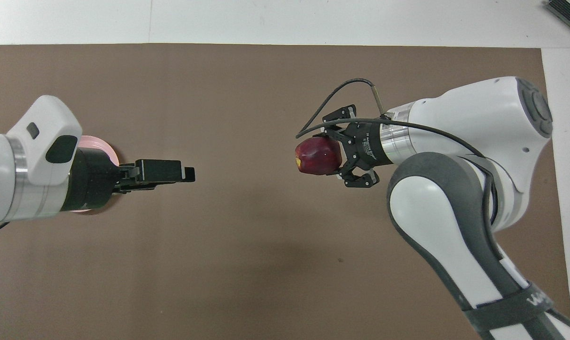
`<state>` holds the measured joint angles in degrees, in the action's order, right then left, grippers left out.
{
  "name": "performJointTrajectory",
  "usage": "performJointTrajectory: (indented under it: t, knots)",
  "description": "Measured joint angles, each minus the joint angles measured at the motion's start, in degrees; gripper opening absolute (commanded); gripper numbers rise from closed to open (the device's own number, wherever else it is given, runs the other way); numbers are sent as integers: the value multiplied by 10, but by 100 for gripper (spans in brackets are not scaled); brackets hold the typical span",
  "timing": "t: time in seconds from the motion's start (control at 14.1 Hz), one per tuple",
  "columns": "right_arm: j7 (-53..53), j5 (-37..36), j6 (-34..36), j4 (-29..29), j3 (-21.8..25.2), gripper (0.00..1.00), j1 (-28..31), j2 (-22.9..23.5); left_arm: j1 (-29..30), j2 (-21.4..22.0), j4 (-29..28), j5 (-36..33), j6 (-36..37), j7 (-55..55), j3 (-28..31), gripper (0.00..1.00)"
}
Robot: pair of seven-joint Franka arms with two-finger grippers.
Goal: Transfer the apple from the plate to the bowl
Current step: 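Carry the apple over the bowl while the left gripper withdraws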
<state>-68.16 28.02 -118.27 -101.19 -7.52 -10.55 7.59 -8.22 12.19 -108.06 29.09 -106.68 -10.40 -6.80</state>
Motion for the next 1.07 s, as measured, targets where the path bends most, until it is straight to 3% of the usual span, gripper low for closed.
performJointTrajectory:
  t: [0.36, 0.71, 0.92, 1.07]
  knots:
    - [222, -176, 0, 1, 1, 6, 45, 9, 26, 0, 4, -166, 31, 8, 2, 100]
    - [380, -353, 0, 0, 1, 6, 74, 12, 79, -3, 20, -225, 86, 90, 6, 100]
    - [406, -454, -3, -11, 1, 6, 91, 11, 96, -30, 82, -239, 162, 106, 7, 100]
    - [409, -473, -25, -41, 1, 6, 102, 1, 97, -67, 142, -257, 199, 106, 7, 100]
